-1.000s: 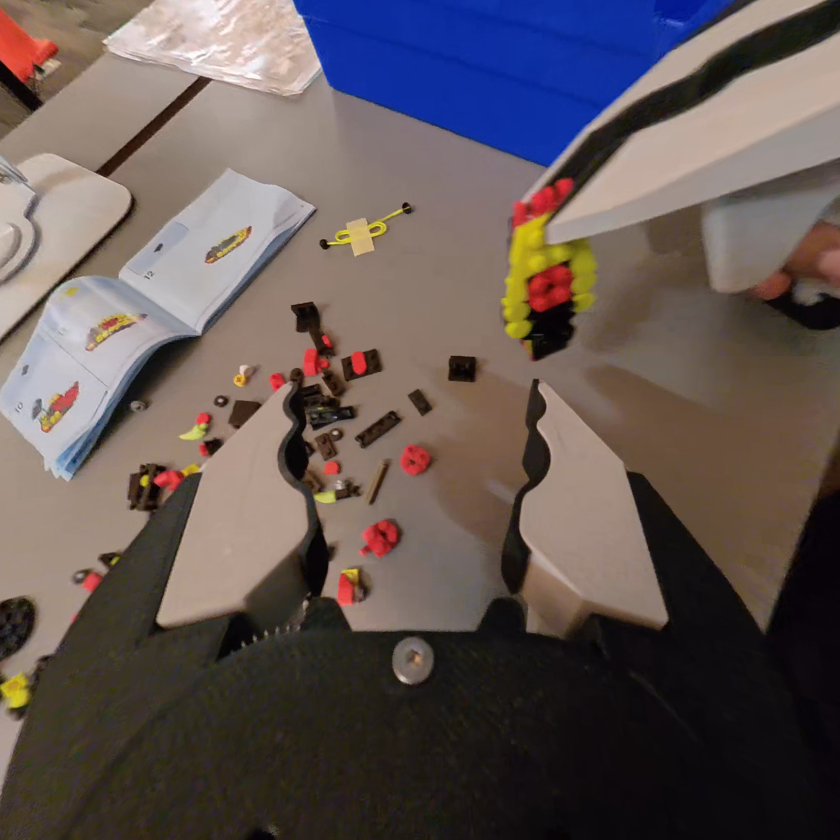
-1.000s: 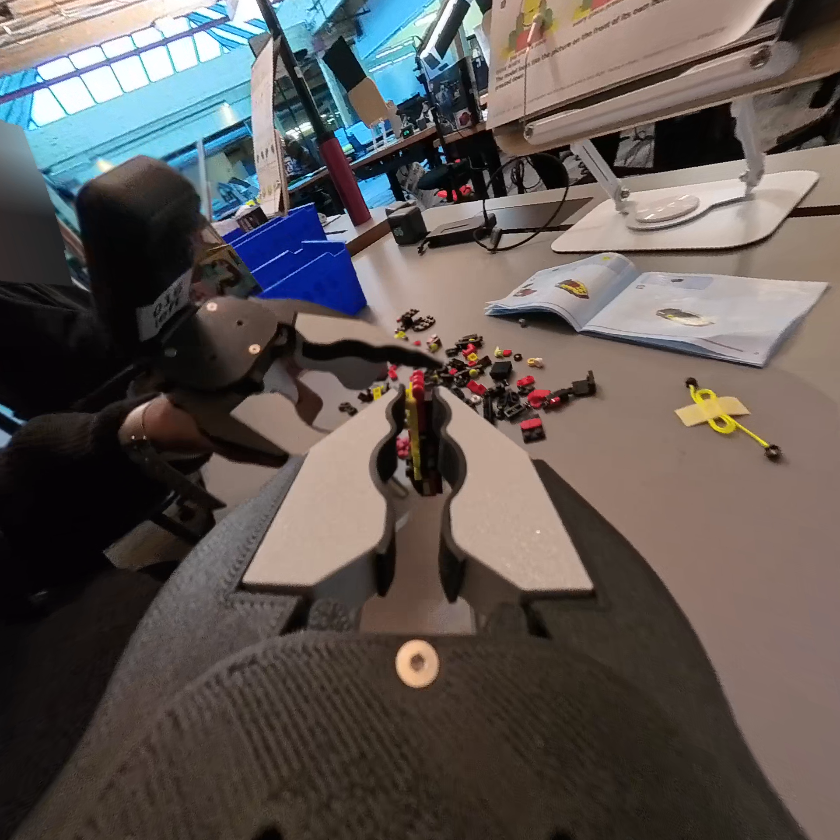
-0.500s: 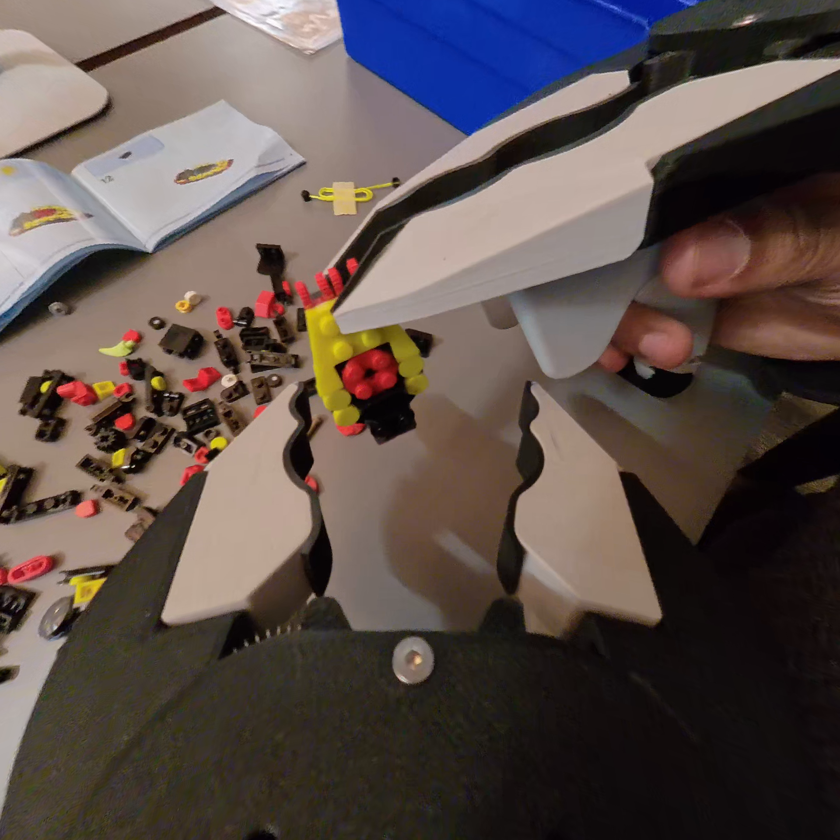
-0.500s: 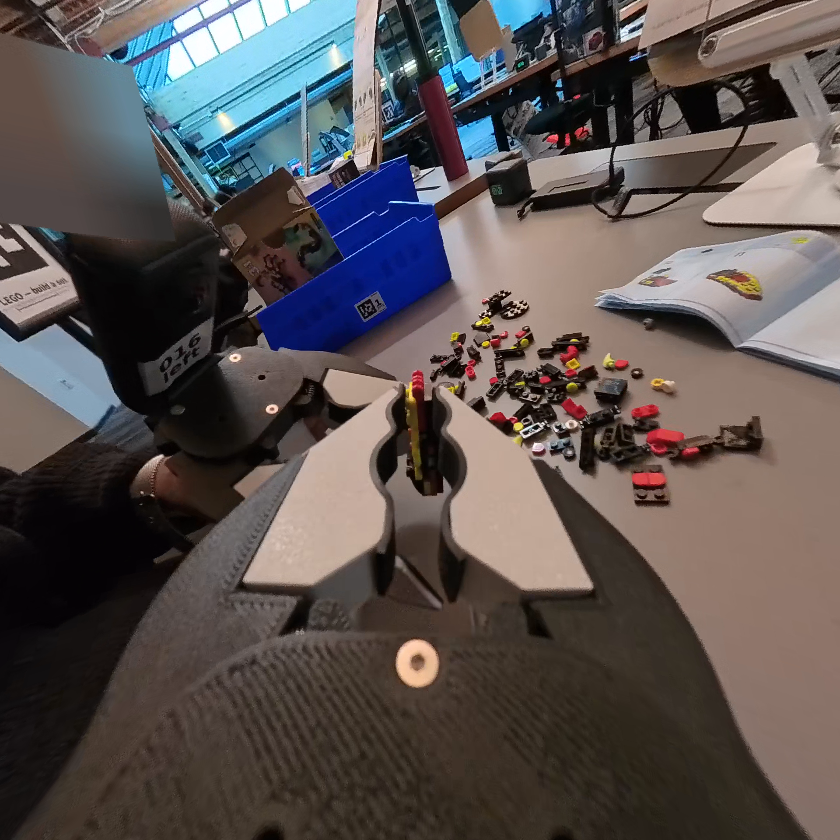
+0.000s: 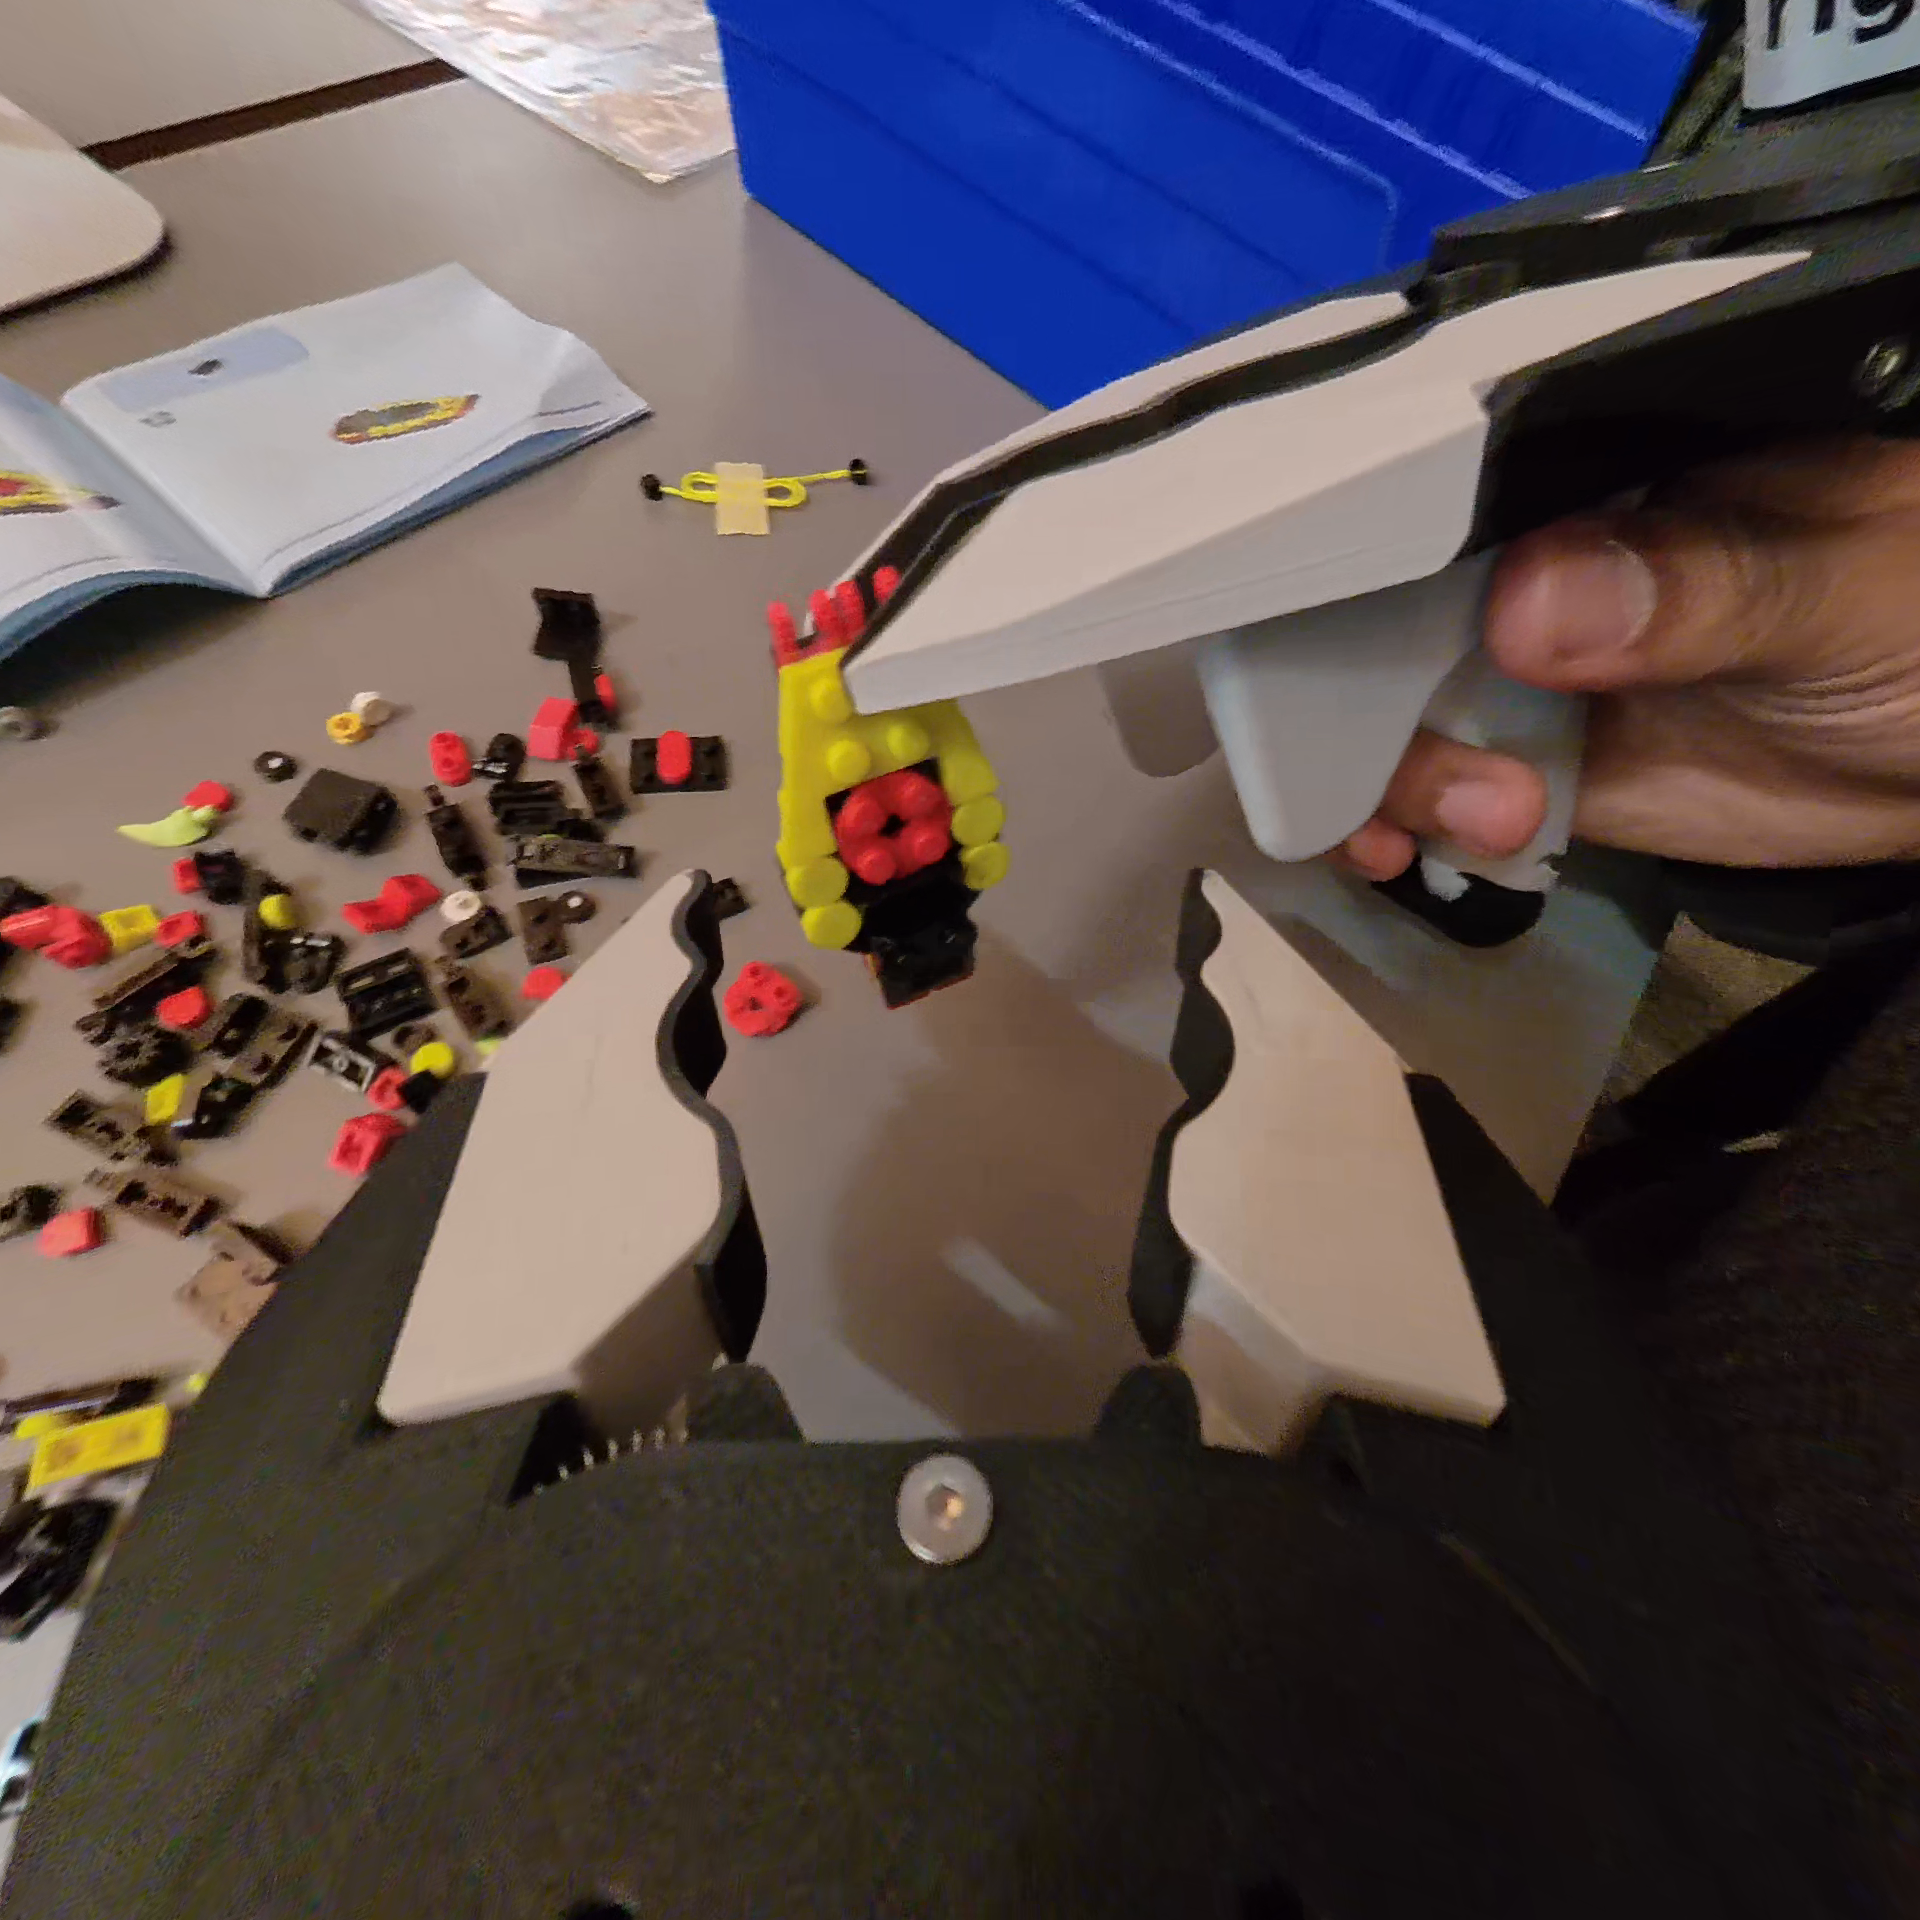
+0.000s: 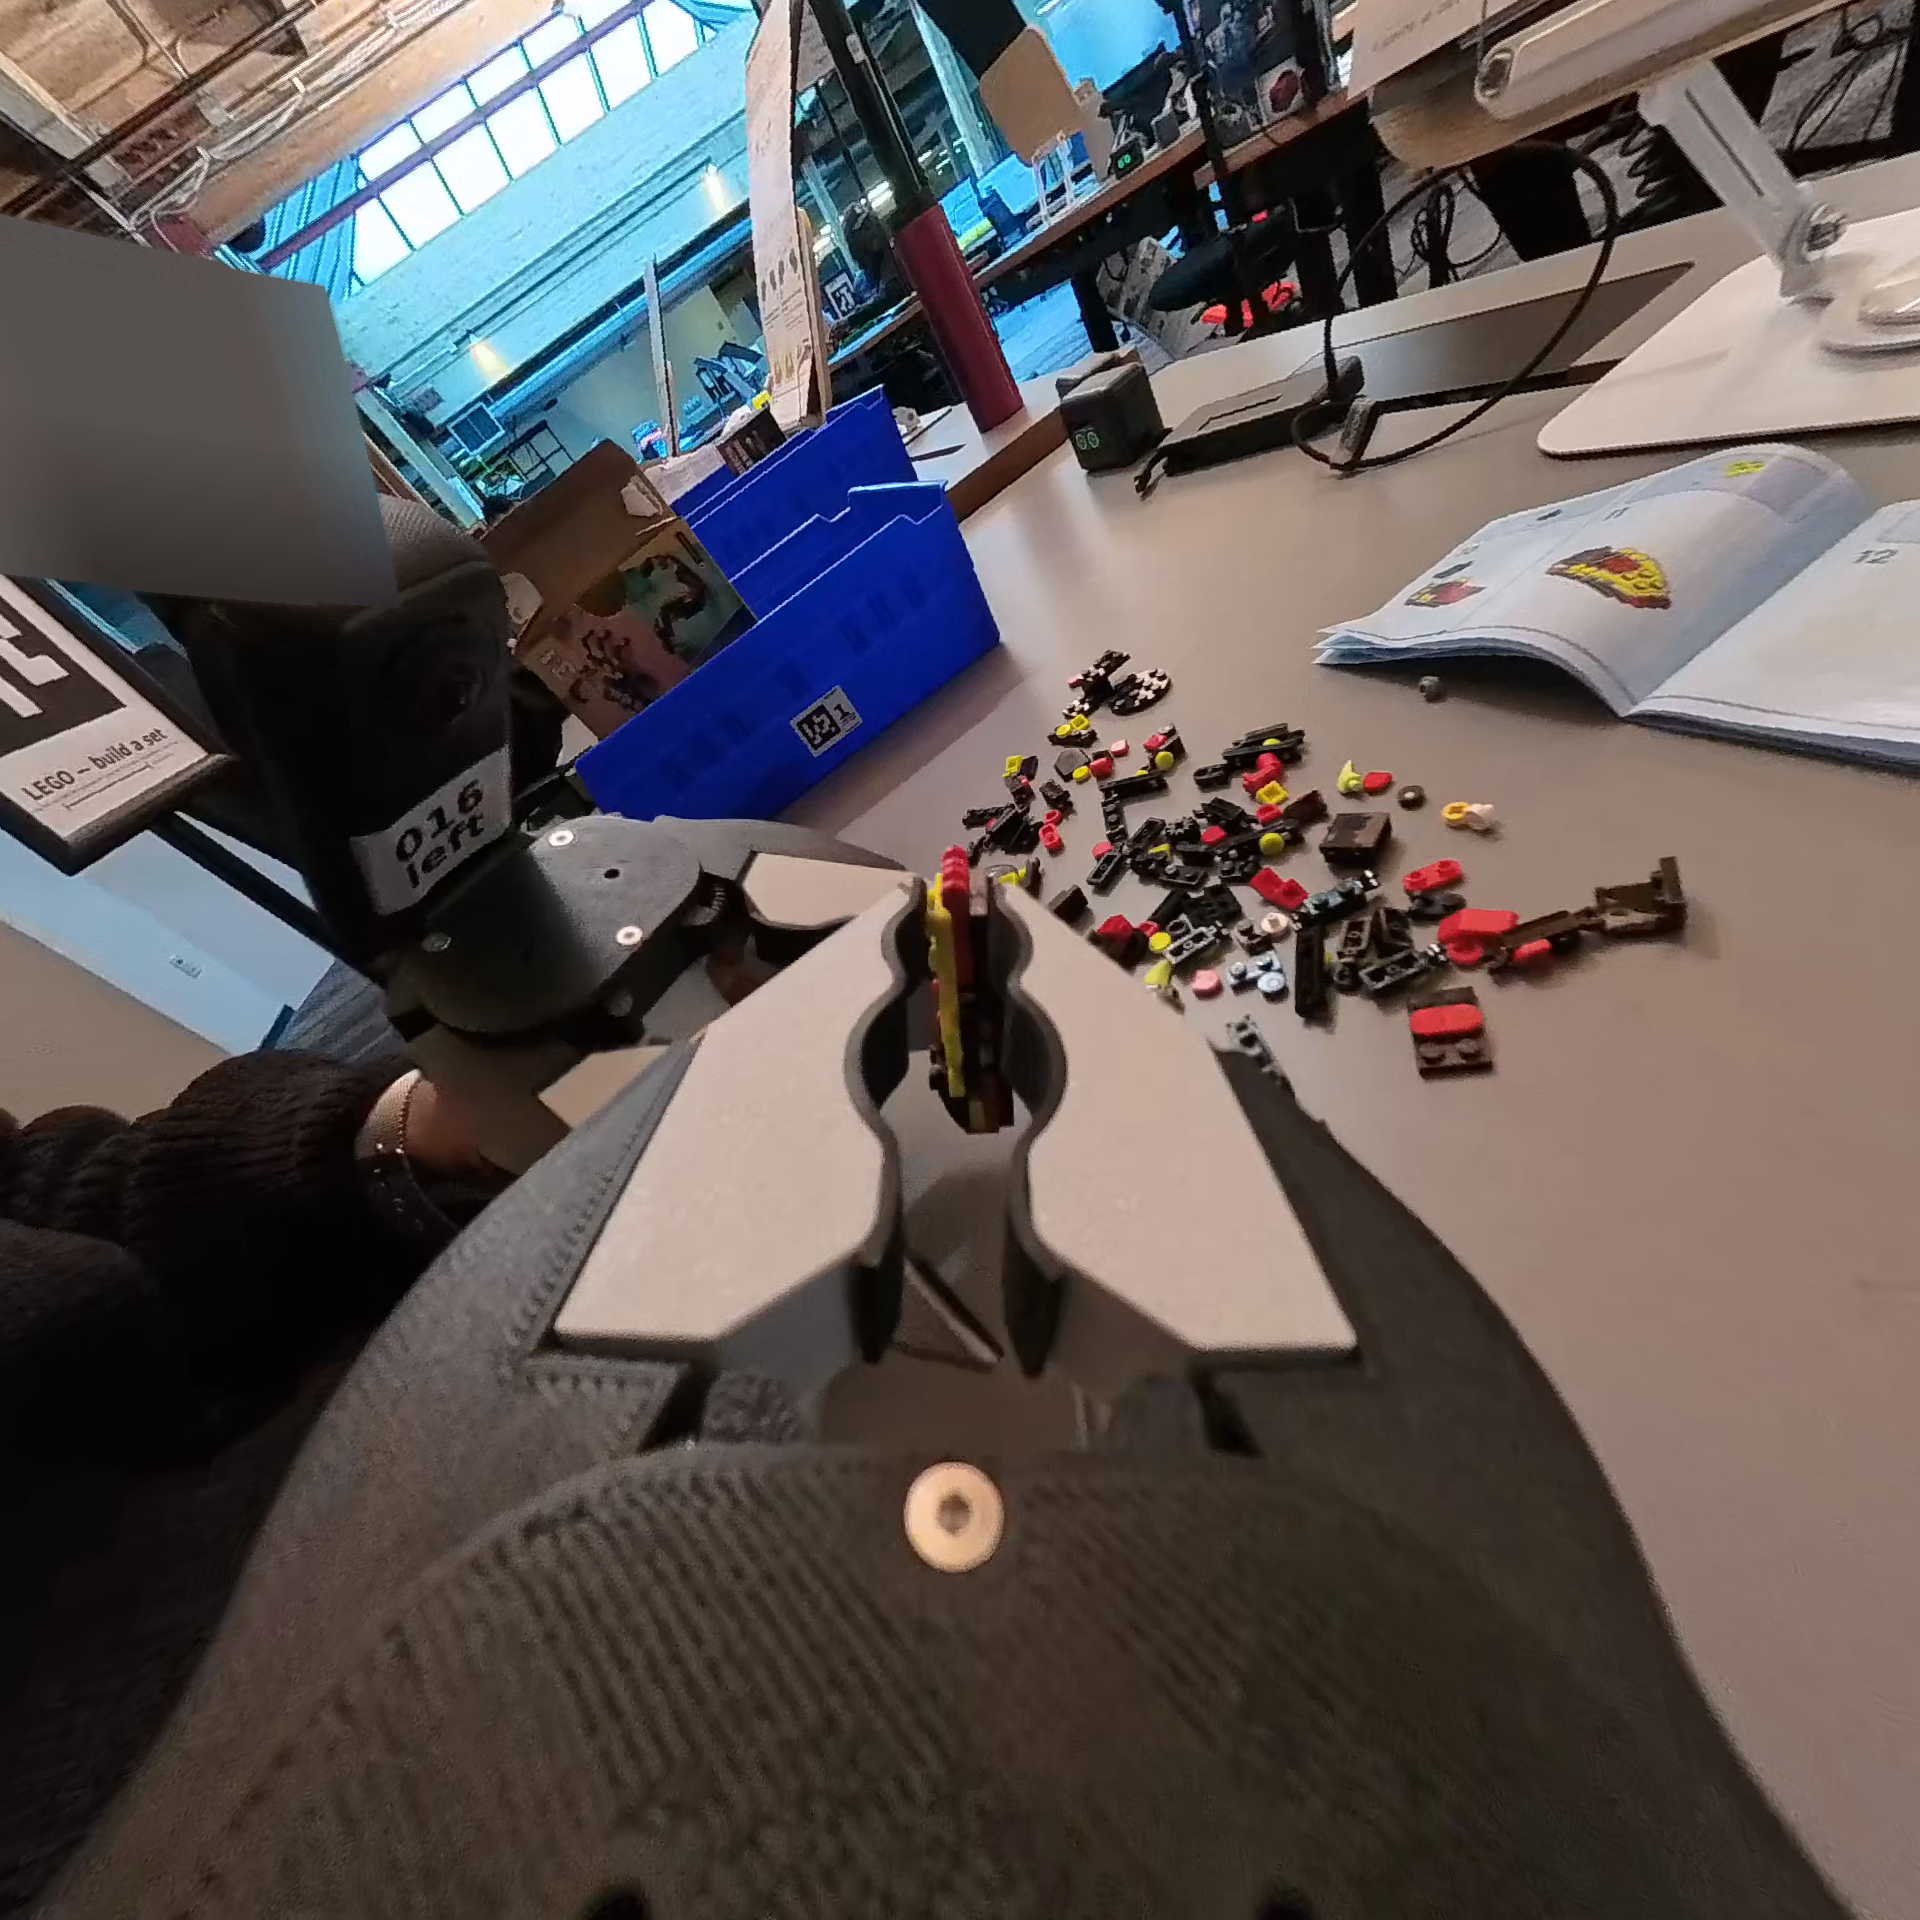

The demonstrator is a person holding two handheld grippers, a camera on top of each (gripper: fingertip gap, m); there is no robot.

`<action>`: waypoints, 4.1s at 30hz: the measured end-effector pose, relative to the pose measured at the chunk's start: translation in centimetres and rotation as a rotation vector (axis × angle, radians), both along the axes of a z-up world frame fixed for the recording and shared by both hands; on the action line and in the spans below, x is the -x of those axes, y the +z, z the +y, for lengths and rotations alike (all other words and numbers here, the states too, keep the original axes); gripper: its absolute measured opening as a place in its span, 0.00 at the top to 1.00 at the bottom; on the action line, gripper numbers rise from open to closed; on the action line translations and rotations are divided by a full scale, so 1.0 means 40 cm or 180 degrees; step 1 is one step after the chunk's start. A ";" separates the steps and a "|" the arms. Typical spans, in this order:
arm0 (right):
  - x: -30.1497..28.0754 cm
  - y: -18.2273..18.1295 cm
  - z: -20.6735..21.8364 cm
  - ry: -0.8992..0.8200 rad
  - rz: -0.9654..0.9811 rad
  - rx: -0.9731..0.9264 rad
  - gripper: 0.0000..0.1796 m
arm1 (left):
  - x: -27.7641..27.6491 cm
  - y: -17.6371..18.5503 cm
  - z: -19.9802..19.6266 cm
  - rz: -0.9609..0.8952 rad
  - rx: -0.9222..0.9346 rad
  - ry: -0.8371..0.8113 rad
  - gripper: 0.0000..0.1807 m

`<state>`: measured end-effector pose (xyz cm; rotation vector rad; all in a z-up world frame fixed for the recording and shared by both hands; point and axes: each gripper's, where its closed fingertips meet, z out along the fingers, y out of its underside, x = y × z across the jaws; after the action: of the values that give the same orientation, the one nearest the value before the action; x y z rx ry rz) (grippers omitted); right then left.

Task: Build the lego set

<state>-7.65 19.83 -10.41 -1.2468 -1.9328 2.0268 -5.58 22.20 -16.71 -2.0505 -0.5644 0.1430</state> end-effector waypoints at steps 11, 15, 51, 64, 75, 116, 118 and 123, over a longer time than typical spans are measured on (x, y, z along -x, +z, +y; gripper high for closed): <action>-0.024 -0.005 0.025 -0.0069 -0.0057 0.0031 0.95 | 0.036 -0.003 0.010 0.0219 0.0125 0.0178 0.58; -0.027 -0.006 0.031 -0.0107 -0.0059 0.0030 0.95 | 0.036 0.004 0.011 0.0147 0.0044 0.0123 0.57; -0.029 0.035 0.064 -0.0232 -0.0077 0.0502 0.95 | 0.019 0.057 0.006 0.0227 -0.0233 -0.0088 0.56; -0.044 0.027 0.033 -0.0059 -0.0293 0.0673 0.95 | 0.019 0.050 0.014 0.0486 -0.0105 -0.0055 0.66; -0.037 0.021 0.047 -0.0134 -0.0340 0.0679 0.95 | 0.007 0.058 0.015 0.0440 -0.0199 -0.0167 0.71; -0.015 0.026 0.133 -0.0213 -0.0352 0.0771 0.90 | -0.067 -0.035 0.039 -0.0033 0.0072 -0.0720 0.83; -0.021 0.018 0.121 -0.0162 -0.0317 0.0615 0.90 | -0.072 -0.046 0.038 -0.0297 0.0009 -0.0725 0.84; -0.034 0.004 0.100 -0.0051 -0.0209 0.0303 0.90 | -0.056 -0.069 0.013 -0.0615 0.0086 -0.0666 0.82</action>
<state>-6.29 23.82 -10.23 -1.3614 -1.8672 2.1190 -3.35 22.72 -19.48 -2.1489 -0.4630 -0.1737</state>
